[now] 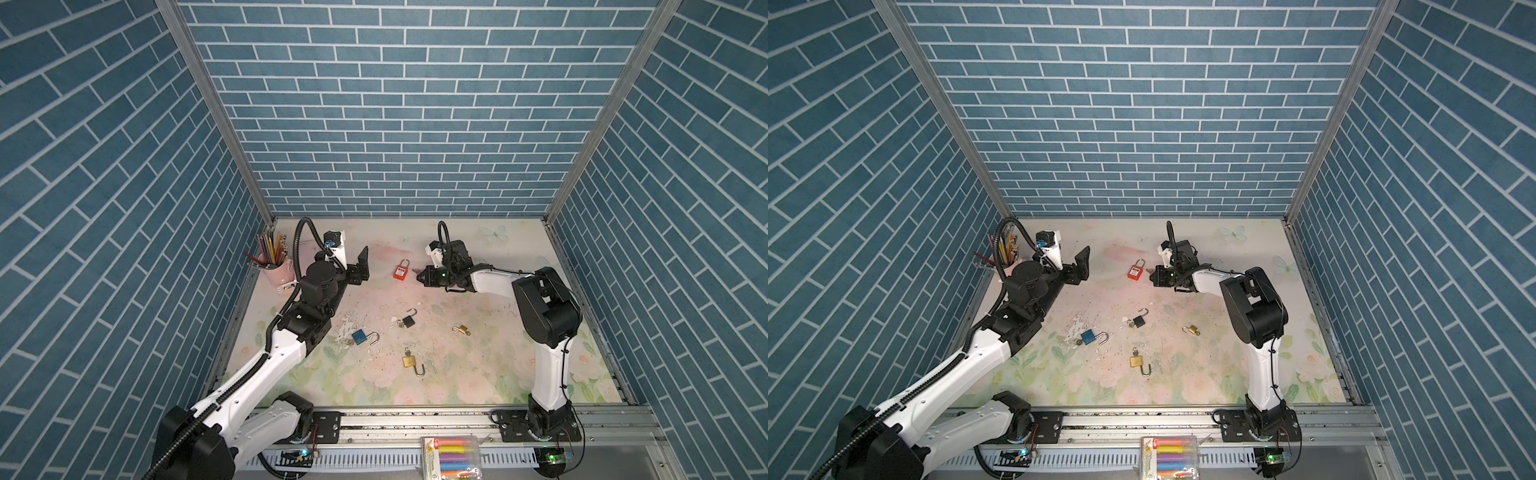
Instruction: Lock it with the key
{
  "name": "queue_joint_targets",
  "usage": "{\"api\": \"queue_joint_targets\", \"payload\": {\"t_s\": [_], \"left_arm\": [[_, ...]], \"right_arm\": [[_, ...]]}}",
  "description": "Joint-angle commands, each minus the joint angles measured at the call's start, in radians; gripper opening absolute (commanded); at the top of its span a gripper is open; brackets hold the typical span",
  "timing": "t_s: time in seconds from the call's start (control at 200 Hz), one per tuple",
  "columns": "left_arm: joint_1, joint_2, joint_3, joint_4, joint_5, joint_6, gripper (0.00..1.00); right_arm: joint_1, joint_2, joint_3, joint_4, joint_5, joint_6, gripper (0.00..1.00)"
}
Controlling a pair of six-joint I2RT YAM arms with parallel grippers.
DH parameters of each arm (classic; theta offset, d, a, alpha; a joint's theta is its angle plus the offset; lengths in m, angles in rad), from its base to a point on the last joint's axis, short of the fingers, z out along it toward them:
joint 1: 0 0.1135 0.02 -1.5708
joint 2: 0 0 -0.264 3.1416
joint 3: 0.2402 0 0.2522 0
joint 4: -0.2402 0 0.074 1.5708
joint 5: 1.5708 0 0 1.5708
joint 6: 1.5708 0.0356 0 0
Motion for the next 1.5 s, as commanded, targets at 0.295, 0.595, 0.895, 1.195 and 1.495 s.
{"api": "queue_joint_targets", "payload": {"t_s": [0.295, 0.595, 0.895, 1.195, 1.495], "left_arm": [[0.007, 0.019, -0.002, 0.039, 0.043, -0.016, 0.86], [0.007, 0.02, -0.004, 0.04, 0.058, -0.023, 0.86], [0.007, 0.025, -0.002, 0.039, 0.064, -0.026, 0.86], [0.007, 0.025, -0.003, 0.038, 0.07, -0.029, 0.86], [0.007, 0.025, -0.004, 0.039, 0.07, -0.031, 0.86]], "right_arm": [[-0.018, 0.113, 0.124, -0.066, -0.048, 0.063, 0.06], [-0.018, 0.151, 0.16, -0.072, -0.067, 0.07, 0.13], [-0.017, 0.172, 0.18, -0.071, -0.074, 0.071, 0.18], [-0.018, 0.192, 0.205, -0.071, -0.082, 0.074, 0.17], [-0.018, 0.21, 0.225, -0.067, -0.097, 0.079, 0.18]]}}
